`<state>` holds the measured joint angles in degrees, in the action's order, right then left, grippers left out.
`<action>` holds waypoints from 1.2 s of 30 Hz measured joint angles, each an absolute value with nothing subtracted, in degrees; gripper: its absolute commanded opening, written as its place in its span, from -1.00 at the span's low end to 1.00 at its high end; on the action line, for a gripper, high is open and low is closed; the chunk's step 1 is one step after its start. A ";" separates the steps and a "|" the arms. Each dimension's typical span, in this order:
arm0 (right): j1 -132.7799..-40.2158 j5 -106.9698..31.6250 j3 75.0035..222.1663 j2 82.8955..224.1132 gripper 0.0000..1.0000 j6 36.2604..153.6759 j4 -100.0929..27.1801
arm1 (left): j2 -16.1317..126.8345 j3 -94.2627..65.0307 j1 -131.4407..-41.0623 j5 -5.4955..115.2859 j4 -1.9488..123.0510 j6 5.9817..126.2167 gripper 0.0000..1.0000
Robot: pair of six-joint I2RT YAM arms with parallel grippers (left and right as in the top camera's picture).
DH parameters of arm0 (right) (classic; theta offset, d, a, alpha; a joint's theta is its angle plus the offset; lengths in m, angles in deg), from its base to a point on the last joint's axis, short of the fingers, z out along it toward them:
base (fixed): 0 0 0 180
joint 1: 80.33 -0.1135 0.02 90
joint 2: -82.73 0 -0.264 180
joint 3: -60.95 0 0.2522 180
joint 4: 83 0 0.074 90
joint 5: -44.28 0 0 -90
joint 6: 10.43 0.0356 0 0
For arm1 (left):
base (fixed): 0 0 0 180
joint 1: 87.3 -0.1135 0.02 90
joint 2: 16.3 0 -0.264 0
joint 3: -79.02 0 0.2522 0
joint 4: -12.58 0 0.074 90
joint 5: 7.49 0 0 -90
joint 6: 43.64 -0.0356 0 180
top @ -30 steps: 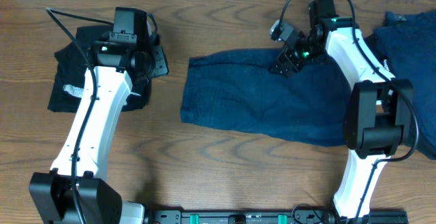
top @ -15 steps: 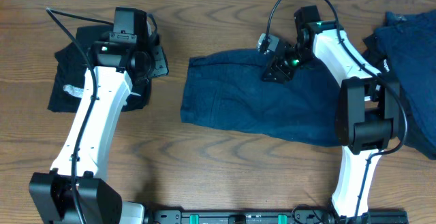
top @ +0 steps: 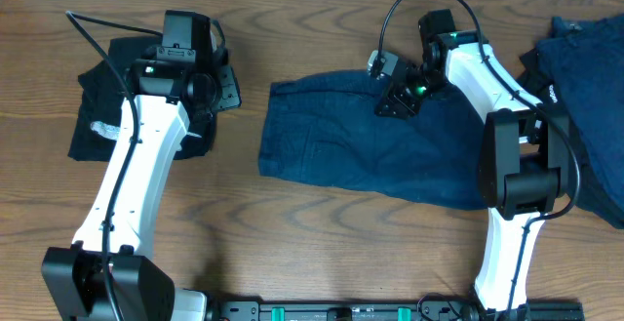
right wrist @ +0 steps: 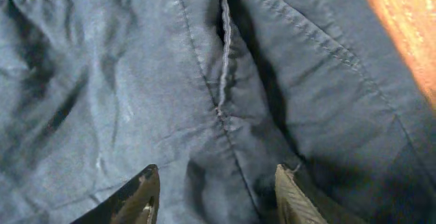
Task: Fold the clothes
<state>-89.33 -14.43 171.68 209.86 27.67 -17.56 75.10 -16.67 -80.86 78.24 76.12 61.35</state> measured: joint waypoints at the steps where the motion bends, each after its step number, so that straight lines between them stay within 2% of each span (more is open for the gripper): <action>1: -89.33 -14.45 171.68 209.88 0.04 27.69 -17.82 | 75.10 -16.67 -80.86 78.24 76.10 61.35 -0.09; 5: -89.33 -14.45 171.68 210.58 -0.07 27.67 -17.87 | 75.10 -16.67 -80.86 78.24 76.10 61.35 -0.10; 8: -89.33 -14.49 171.68 211.41 -0.34 27.50 -17.80 | 75.10 -16.67 -80.86 78.24 76.10 61.35 -0.10; 10: -89.33 -14.54 171.68 211.72 -0.71 27.41 -17.82 | 75.10 -16.67 -80.86 78.24 76.10 61.32 -0.10; 11: -89.33 -14.62 171.68 211.74 -0.97 27.39 -17.87 | 75.10 -16.67 -80.86 78.24 76.10 61.35 -0.09; 20: -89.33 -14.30 172.42 211.72 -0.98 27.69 -15.46 | 75.10 -16.65 -80.86 78.24 76.06 61.35 -0.10; 26: -89.33 -14.25 177.95 211.70 -0.98 27.76 -11.18 | 75.10 -16.65 -80.86 78.24 76.04 61.35 -0.10; 36: -89.33 -16.50 179.81 211.70 -0.98 27.93 -14.70 | 75.10 -16.65 -80.86 78.24 76.04 61.32 -0.10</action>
